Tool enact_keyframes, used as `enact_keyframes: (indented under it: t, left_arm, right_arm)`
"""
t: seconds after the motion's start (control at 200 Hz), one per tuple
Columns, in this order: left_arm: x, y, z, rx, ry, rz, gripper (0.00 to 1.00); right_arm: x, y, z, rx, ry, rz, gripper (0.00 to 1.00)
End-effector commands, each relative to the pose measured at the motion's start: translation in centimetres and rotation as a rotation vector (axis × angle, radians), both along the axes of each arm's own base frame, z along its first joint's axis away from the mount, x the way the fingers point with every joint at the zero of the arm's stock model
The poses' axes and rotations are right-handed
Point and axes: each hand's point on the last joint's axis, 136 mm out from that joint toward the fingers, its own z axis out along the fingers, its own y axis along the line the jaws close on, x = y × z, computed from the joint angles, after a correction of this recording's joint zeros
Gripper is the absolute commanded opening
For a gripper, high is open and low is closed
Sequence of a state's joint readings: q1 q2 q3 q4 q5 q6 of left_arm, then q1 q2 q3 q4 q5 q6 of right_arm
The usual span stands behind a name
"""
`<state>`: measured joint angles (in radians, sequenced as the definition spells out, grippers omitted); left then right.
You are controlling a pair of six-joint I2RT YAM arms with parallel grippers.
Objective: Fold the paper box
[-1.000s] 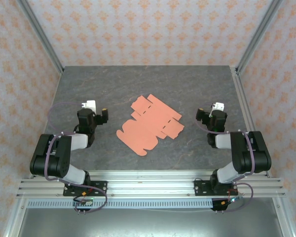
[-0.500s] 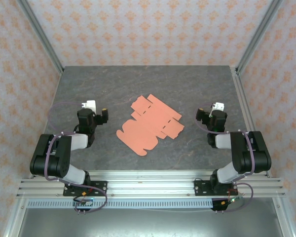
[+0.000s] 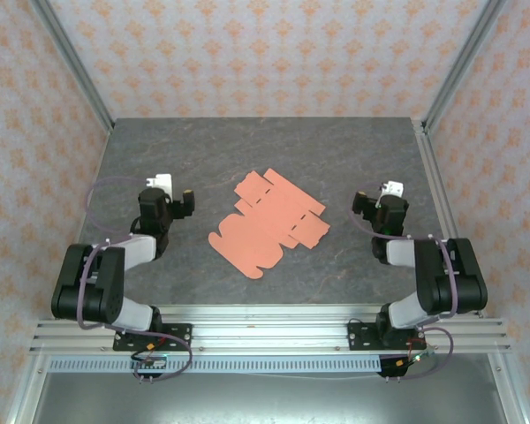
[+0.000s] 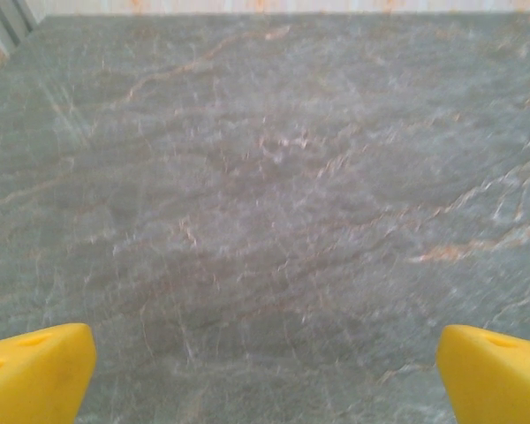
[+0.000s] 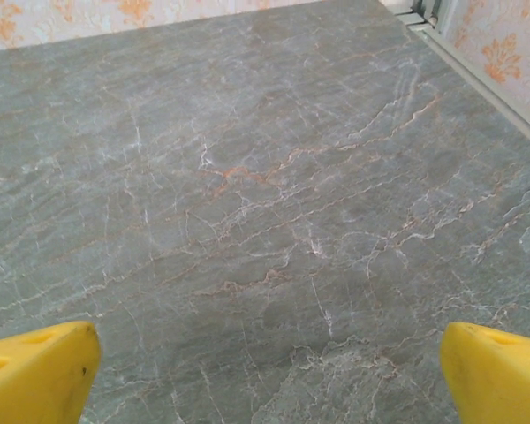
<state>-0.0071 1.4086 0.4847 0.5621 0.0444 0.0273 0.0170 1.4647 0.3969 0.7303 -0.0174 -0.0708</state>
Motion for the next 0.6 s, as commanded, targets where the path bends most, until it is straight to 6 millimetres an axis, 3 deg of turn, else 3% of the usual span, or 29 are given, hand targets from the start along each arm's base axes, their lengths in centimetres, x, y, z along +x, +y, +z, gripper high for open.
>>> enact_keyframes:
  t: [0.0,0.125,0.215,0.37,0.395,0.495,0.596]
  left_arm:
    - [-0.2,-0.5,3.4,0.000,-0.041,-0.019,1.00]
    - [-0.2,-0.7,8.2,-0.055,-0.113,-0.006,1.00]
    - [0.1,-1.2,9.9,-0.142,-0.115,0.002,1.00]
    - [0.8,-3.4,10.3,-0.287,-0.128,-0.024,1.00]
    - [0.9,-3.9,10.3,-0.293,-0.126,-0.033,1.00]
    - [1.5,-6.1,10.0,-0.307,-0.103,-0.066,1.00]
    - [2.4,-8.1,9.5,-0.338,-0.073,-0.102,1.00]
  right_arm:
    - [0.1,-0.3,2.7,0.014,-0.034,-0.034,0.99]
    - [-0.7,-1.0,4.7,0.068,-0.016,-0.105,0.99]
    - [-1.3,-0.6,5.6,0.136,0.026,-0.117,0.99]
    - [-2.5,0.8,4.8,0.239,0.152,-0.114,0.99]
    - [-2.6,1.2,5.6,0.259,0.144,-0.100,0.99]
    - [-2.5,3.6,5.7,0.320,0.194,-0.023,0.99]
    - [-1.7,6.4,4.5,0.371,0.287,0.061,0.99]
